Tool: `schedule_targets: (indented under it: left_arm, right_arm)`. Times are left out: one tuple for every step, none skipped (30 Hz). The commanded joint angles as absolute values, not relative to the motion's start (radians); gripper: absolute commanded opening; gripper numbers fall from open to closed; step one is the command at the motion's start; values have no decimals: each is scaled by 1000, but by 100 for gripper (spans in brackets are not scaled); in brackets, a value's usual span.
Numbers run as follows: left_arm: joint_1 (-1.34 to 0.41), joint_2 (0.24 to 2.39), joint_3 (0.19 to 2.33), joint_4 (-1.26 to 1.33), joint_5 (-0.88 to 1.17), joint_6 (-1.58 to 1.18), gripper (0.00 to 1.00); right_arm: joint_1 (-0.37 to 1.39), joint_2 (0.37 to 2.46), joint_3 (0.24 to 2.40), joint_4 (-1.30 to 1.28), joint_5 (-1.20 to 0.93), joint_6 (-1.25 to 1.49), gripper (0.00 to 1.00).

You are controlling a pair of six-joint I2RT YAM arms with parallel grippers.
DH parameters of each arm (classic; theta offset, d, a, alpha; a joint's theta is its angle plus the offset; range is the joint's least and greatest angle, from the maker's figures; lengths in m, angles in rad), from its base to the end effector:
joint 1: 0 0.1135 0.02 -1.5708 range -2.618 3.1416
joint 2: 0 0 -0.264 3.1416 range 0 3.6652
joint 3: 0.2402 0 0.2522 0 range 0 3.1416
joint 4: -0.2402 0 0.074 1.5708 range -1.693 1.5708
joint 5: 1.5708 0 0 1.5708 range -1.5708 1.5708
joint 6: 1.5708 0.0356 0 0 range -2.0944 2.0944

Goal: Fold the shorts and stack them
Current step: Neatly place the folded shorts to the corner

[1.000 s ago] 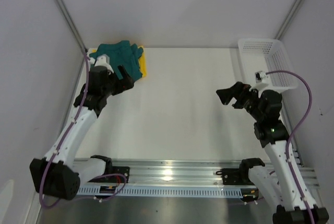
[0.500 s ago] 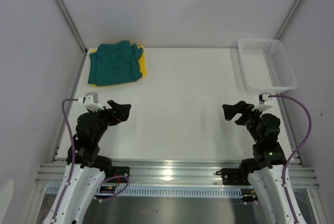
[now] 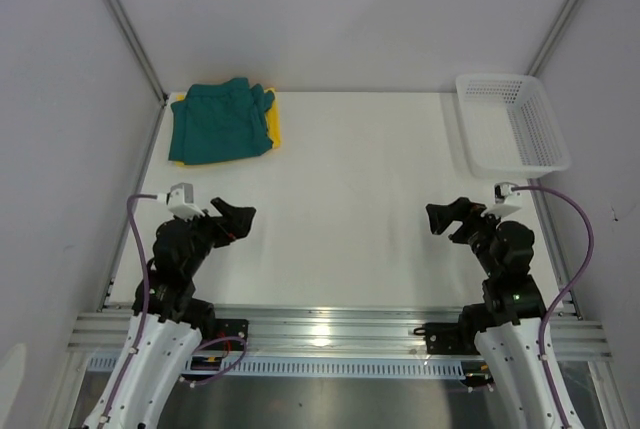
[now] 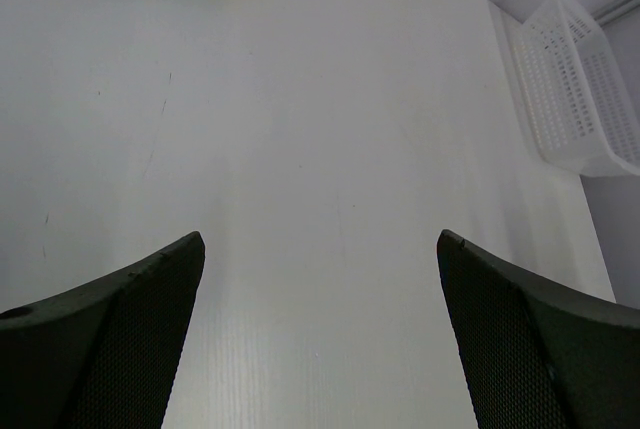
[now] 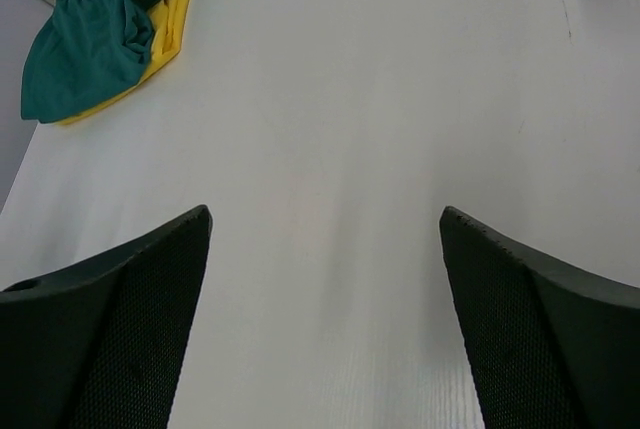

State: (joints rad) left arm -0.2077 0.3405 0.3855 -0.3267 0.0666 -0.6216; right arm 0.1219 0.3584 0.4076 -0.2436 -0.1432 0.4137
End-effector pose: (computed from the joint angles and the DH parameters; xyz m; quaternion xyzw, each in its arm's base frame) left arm 0.1153 -0.0267 0.2422 -0.1446 0.7860 -0.2663 0.5389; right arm 0.1201 0.0198 0.2570 0.0671 0.7688 0.2209 0.5963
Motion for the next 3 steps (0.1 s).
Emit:
schedule_targets:
  left_arm:
    - [-215,336,413,-308,86,-649,99]
    - [-215,333,408,-308,86,-650,99]
    - [-215,330,410,-310,83,-650,99]
  right_arm:
    - [121,351,422,-213,-181,400,95]
    - [121,345,422,-209,-190,400,95]
    - [121,339,422,-209,-189,402,97]
